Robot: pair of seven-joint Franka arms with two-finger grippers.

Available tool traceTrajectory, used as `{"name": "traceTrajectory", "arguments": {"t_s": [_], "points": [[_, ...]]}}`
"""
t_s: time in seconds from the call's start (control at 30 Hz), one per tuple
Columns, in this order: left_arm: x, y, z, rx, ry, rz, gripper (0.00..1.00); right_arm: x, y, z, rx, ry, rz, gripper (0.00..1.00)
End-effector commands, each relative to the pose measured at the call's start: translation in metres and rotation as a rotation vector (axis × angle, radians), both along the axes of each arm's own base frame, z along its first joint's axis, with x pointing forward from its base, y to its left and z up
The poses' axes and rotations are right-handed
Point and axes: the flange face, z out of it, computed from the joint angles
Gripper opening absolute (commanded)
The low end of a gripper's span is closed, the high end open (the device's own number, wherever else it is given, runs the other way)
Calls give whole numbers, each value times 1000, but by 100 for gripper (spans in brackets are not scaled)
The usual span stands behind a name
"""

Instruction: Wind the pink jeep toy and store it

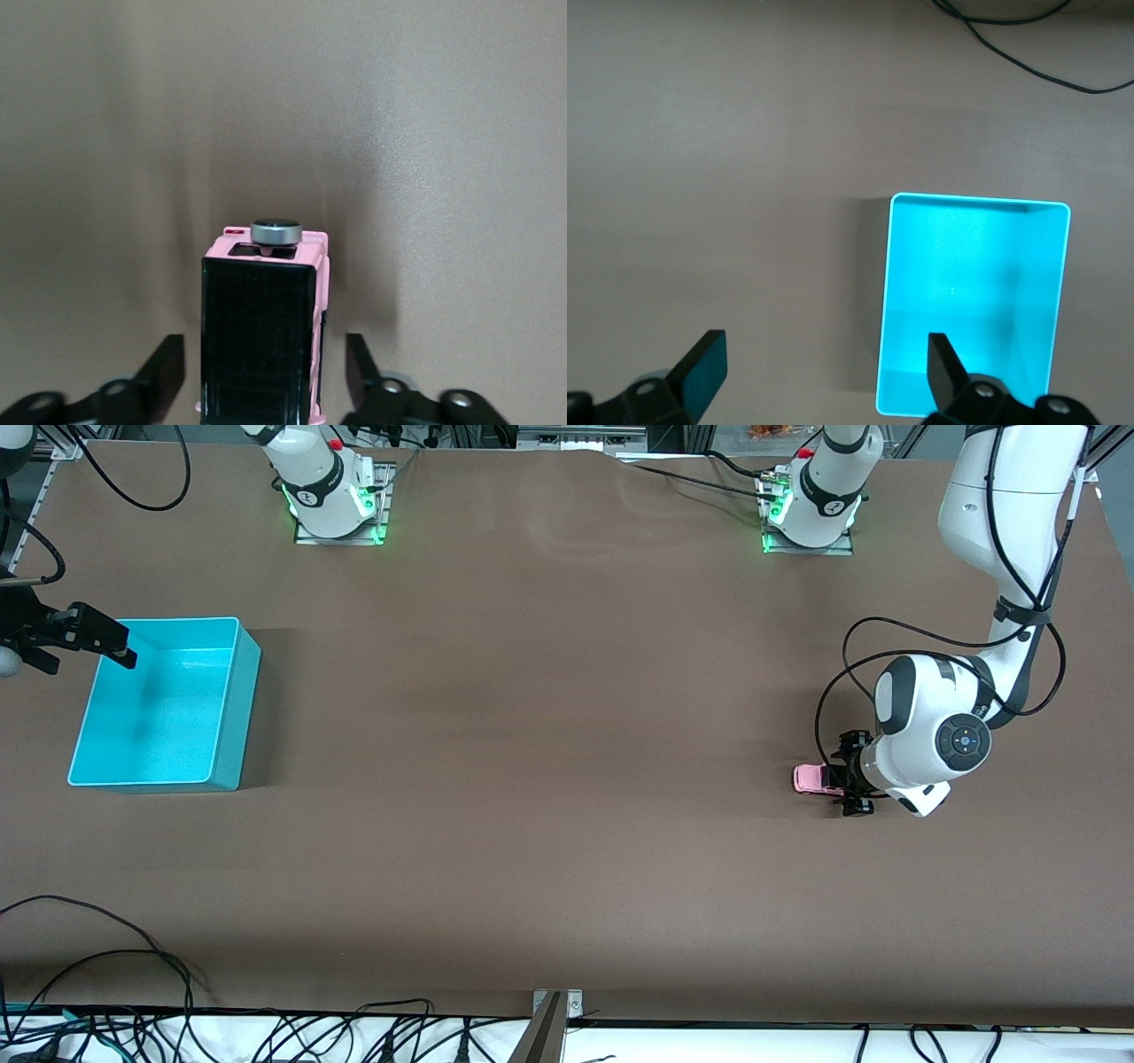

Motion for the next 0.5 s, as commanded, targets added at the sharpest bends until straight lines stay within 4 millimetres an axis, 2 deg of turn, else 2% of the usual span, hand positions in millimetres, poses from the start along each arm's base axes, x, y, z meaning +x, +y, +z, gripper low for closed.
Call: {"name": "traceTrajectory", "arguments": {"t_s": [0.0, 0.1, 0.23, 0.47], "points": [[-2, 1, 2, 19, -7, -15, 39, 1, 1, 4, -1, -1, 3, 100], [-2, 1, 3, 19, -5, -15, 25, 1, 1, 4, 1, 1, 3, 100], [-2, 1, 6, 19, -4, -15, 16, 1, 4, 3, -1, 2, 8, 100], [1, -13, 27, 18, -12, -29, 16, 1, 3, 3, 1, 5, 6, 100]]}}
